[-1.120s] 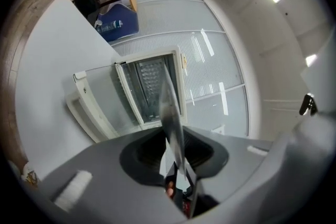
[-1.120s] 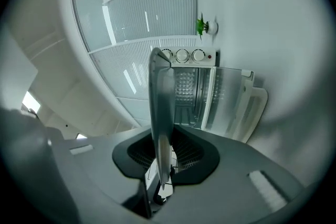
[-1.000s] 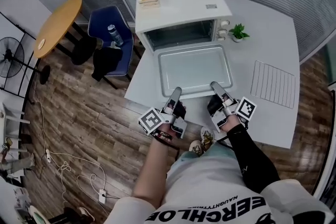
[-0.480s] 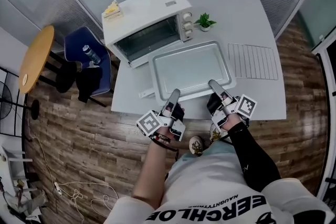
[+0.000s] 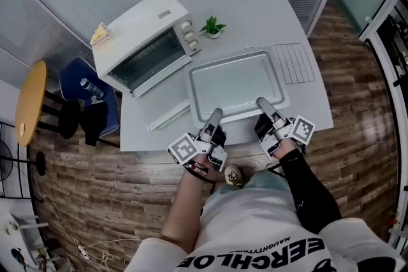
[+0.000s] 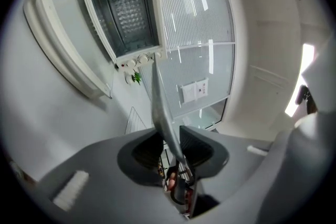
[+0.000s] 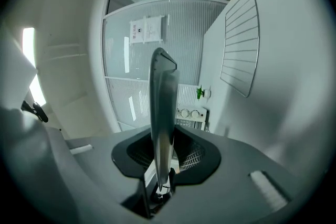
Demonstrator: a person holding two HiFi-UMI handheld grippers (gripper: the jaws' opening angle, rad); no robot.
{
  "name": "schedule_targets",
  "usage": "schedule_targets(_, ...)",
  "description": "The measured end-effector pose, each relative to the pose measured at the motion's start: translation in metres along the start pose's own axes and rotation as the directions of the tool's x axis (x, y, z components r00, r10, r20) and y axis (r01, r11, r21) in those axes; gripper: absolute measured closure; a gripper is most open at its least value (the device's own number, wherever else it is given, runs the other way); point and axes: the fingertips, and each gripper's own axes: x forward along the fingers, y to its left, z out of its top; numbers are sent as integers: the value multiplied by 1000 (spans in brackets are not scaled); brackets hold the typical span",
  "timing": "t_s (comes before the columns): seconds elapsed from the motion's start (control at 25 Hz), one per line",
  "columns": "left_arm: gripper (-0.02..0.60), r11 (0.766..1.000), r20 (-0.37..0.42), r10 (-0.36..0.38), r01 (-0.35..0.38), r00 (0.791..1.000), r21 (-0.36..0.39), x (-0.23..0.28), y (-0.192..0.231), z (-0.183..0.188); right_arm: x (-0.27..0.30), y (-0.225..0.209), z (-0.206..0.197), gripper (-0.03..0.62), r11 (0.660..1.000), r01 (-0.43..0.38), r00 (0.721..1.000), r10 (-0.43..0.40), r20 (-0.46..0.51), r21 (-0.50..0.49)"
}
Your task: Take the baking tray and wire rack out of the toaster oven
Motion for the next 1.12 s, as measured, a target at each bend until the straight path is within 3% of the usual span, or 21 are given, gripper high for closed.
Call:
schedule_targets(0.52,437,999,-107,11,-6,994,50,62,-13,-95,-81,-18,77,519,999,46,999,-46,22,4)
schedule_targets(0.68,437,996,-127,83,-78,988,43,68,-2,-126,-104,-33,92,519,996,80,997,-80,6,25)
schedule_targets(1.12,437,988,-146,151,-148,978,31,88,14,-190,-161,-73,120,516,985,162,986,-161,-32,66)
